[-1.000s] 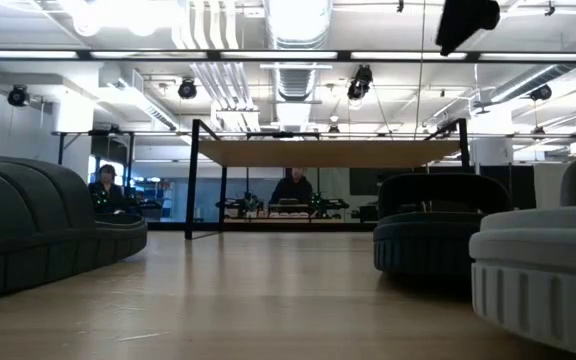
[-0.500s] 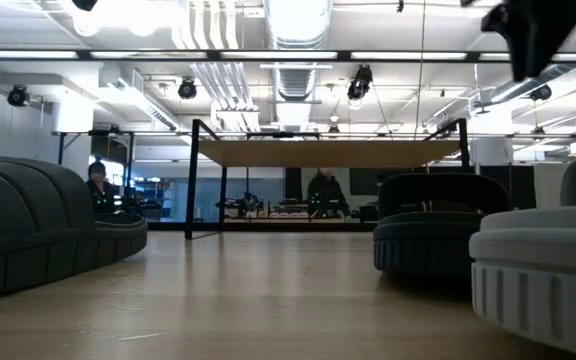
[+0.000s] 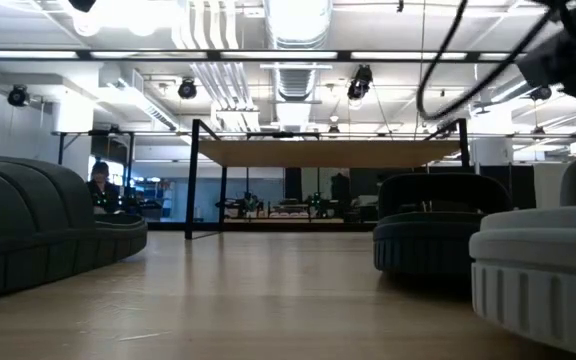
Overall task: Pick and place slides into the shelf
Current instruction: Put the right gray slide under the shelf, then put the gray slide under the shelf
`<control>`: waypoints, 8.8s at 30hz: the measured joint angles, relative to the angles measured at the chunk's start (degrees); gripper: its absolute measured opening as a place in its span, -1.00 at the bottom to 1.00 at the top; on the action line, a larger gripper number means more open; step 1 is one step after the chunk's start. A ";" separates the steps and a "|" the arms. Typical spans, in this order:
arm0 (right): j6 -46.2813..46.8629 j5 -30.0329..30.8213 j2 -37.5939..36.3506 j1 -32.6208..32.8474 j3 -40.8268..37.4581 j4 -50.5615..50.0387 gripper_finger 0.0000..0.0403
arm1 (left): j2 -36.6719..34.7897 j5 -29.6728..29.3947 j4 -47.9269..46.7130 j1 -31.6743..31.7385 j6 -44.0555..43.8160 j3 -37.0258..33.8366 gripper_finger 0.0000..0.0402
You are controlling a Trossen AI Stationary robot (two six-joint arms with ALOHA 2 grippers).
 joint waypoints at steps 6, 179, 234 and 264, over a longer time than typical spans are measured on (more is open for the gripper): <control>1.66 -3.57 2.42 2.05 -3.61 6.56 -0.16 | -0.02 0.00 0.07 0.00 0.00 0.00 -1.00; 5.98 24.03 44.19 -27.08 42.76 37.69 -0.94 | 3.87 -2.94 7.45 0.00 -0.46 0.11 -1.00; 57.56 1.61 37.00 12.90 42.89 8.65 -0.04 | 3.04 -2.78 6.62 -0.02 2.99 0.17 -1.00; 56.44 3.70 40.32 8.81 42.10 -4.00 -0.61 | 3.50 -2.73 6.51 -0.02 6.03 0.09 -1.00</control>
